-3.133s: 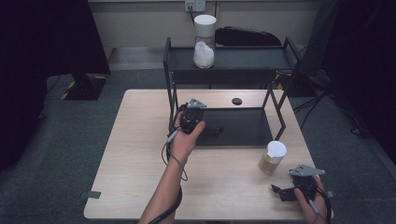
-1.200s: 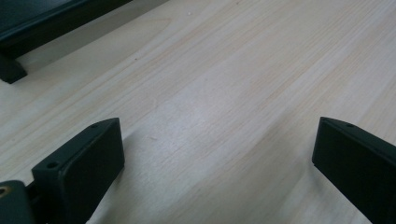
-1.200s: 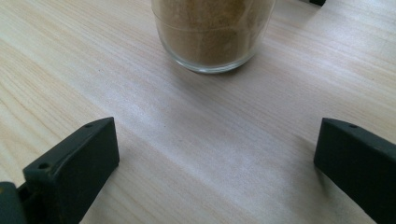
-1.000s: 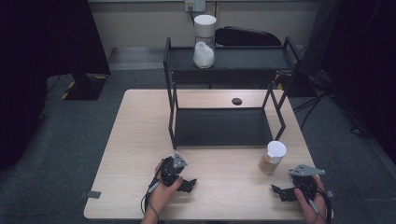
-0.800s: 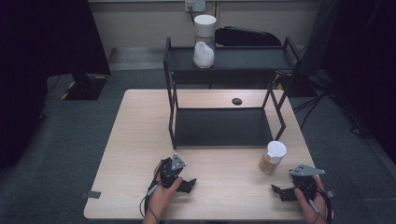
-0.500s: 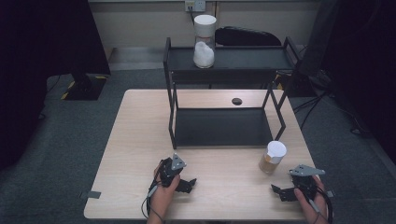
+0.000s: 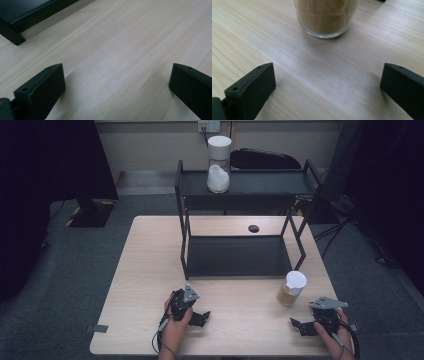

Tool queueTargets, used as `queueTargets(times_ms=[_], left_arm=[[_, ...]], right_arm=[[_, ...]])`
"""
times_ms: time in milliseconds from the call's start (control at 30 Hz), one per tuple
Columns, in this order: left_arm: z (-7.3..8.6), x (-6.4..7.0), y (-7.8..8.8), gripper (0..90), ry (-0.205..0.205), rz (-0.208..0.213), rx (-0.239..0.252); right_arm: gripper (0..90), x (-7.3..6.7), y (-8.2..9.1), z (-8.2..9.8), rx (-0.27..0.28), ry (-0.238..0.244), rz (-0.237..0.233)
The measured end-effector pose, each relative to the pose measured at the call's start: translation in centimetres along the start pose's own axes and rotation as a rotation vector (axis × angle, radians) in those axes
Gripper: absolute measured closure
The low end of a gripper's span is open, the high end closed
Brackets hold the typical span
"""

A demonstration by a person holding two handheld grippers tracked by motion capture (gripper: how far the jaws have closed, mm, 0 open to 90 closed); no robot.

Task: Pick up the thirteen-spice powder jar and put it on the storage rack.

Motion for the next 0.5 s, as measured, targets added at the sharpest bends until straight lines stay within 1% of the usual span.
queueTargets(times_ms=[267, 400, 467, 500], left_arm=[[0.0, -0.01, 0.0, 0.0, 0.0, 0.0, 0.0], [0.0, -0.01, 0.0, 0.0, 0.0, 0.0, 0.0], [0.0, -0.01, 0.0, 0.0, 0.0, 0.0, 0.0], [0.0, -0.01, 0.0, 0.0, 0.0, 0.0, 0.0]], right_arm=[[0.0, -0.03, -0.01, -0.04, -0.001, -0.001, 0.0], [0.0, -0.01, -0.08, -0.19, -0.005, 0.011, -0.005], [1.7, -0.22, -0.1, -0.5, -0.012, 0.029, -0.005], [1.5, -0.41, -0.12, -0.66, -0.012, 0.046, 0.004]])
Point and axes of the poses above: each handheld gripper's, and its own axes: y roughly backward along the jaws, z roughly out of its underside, x roughly to its right, the point moved 7 cm from there along -y, roughly forward along the jaws, and after that the axes turned 10 degrees about -z, right-handed, at the moved point
